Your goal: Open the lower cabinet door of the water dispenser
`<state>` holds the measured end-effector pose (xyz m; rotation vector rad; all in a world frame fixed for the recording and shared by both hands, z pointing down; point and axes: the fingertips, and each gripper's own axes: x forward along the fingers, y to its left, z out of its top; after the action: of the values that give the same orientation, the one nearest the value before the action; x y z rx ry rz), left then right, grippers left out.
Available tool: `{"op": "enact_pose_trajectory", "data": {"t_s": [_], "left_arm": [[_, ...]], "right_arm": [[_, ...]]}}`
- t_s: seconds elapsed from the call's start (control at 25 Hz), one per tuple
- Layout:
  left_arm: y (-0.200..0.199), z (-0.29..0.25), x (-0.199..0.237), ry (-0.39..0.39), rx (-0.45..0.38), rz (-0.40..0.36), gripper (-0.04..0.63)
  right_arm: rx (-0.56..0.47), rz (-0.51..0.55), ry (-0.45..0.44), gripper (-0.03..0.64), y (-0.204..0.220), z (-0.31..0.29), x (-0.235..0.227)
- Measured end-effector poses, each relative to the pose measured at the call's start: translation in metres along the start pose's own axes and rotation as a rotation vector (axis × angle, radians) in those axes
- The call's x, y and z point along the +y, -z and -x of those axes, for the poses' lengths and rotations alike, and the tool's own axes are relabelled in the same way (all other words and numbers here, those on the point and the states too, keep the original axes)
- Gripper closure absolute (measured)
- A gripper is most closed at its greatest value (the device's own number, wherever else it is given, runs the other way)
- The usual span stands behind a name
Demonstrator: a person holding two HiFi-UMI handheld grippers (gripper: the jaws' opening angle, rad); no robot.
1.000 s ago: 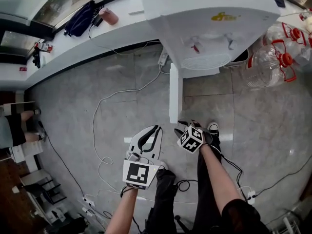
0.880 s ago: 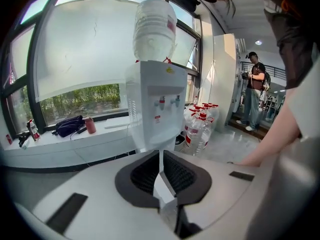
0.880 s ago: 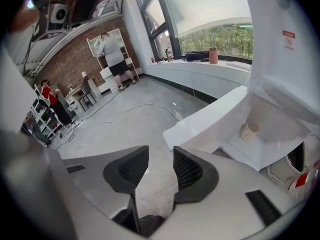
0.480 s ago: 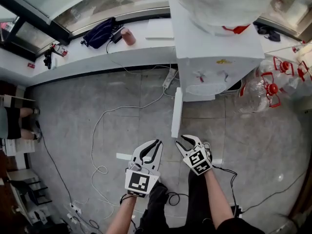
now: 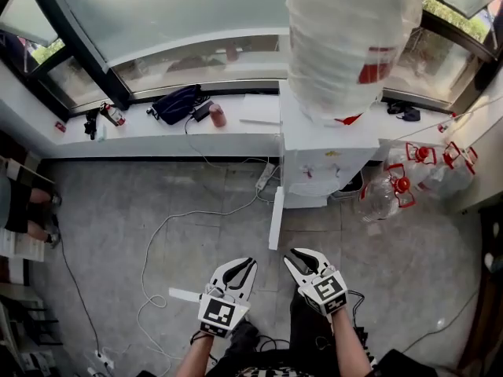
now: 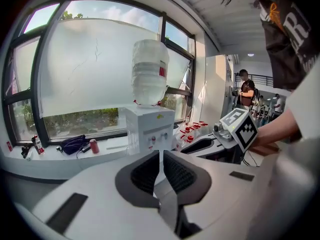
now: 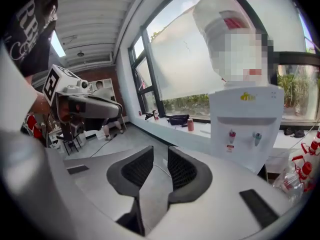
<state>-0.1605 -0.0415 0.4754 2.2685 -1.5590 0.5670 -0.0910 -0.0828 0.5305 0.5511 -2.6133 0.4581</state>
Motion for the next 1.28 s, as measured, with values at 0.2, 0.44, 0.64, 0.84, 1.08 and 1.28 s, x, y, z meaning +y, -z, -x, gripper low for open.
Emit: {"op": "enact_pose_trajectory", "data": {"t_s": [0.2,0.44,0.64,0.84,1.08,1.28], "left_arm": [[-0.028,0.055,-0.016,0.034,-0.064,0.022,0.569],[-0.037,0.124,-0.019,0.061,-0.106,-0.010,0.569],[-0.042,0.177,-0.027,0.118,-0.170,-0.007,0.569],[-0.041,0.222,-0.044,0.202,-0.204,-0.057,0.569],[-0.037,0.248,-0.075,0.279,-0.206,-0.092,0.569],[-0.039,0.253,-0.106,0.311,-0.197,-0.101,0.569]], "right_arm": [[-0.082,0.003,0.027,0.529,-0.057,0.048,0.046],[-0.164,-0.001,0.048,0.540,-0.089,0.080,0.114],[-0.222,-0.005,0.093,0.549,-0.095,0.099,0.168],[-0.254,0.003,0.169,0.551,-0.096,0.121,0.217],[-0.258,-0.017,0.222,0.566,-0.083,0.148,0.248],[-0.265,-0.032,0.226,0.580,-0.081,0.171,0.250]]}}
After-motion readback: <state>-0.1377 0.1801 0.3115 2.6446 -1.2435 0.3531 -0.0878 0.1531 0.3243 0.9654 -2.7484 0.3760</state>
